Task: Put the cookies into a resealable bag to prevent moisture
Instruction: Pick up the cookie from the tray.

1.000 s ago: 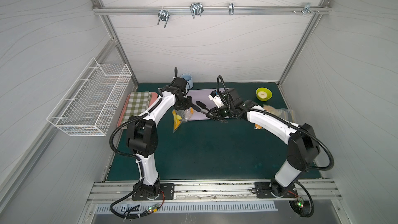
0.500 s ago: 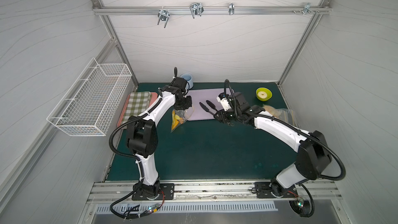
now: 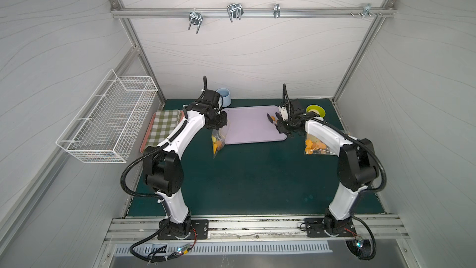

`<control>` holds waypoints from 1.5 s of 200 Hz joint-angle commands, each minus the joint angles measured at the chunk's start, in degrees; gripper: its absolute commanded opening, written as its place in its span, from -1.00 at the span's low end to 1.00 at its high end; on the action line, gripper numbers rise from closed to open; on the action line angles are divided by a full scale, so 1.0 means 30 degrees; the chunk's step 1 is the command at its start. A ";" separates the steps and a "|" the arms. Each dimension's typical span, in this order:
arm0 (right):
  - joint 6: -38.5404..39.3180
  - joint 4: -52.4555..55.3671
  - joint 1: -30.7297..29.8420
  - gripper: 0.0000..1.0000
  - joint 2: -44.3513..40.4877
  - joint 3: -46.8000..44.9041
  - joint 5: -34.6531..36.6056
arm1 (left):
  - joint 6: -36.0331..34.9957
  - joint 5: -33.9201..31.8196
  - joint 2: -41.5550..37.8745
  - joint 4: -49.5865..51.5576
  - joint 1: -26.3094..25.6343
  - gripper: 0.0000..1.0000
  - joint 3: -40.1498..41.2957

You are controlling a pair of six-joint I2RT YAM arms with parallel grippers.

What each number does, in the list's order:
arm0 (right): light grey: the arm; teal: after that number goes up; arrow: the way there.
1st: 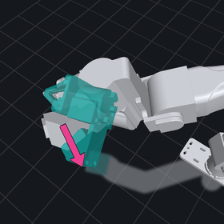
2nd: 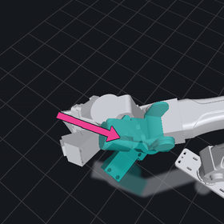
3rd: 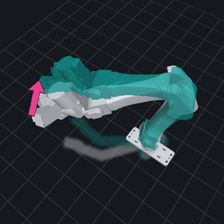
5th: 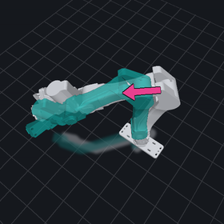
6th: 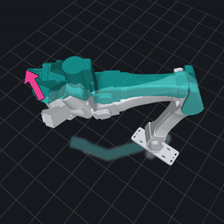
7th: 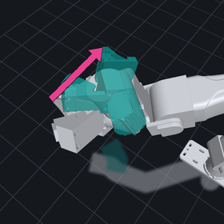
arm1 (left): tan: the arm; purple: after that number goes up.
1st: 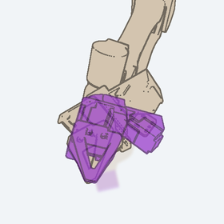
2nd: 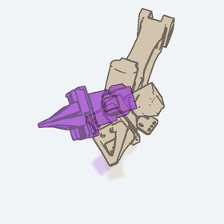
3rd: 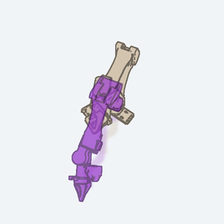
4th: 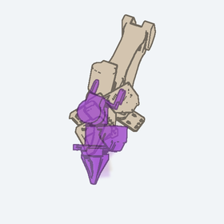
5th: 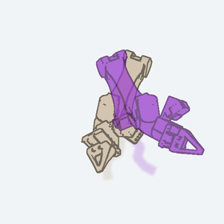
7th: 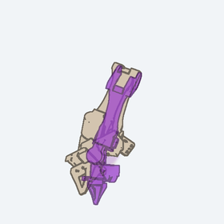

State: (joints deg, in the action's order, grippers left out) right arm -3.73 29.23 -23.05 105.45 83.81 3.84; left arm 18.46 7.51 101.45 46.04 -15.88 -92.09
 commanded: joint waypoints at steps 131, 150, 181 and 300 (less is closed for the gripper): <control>0.3139 0.4179 0.0534 0.06 0.5358 0.6330 -0.0097 | 0.0128 0.0325 -0.0428 -0.0494 0.0313 -1.00 0.0024; 0.3147 0.4347 0.0534 0.05 0.5523 0.6399 0.0032 | 0.0117 0.0288 -0.0437 -0.0450 0.0313 -1.00 0.0017; 0.3157 0.4472 0.0534 0.05 0.5402 0.6198 0.0411 | 0.0131 0.0347 -0.0398 -0.0463 0.0334 -1.00 -0.0013; 0.2952 0.4081 0.0534 -0.09 0.4172 0.4899 0.0076 | 0.0117 0.0389 -0.0410 -0.0431 0.0371 -1.00 -0.0006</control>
State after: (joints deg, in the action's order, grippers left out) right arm 4.56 41.19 -21.63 121.64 99.39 4.47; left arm 18.70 8.21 101.38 45.93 -15.05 -91.70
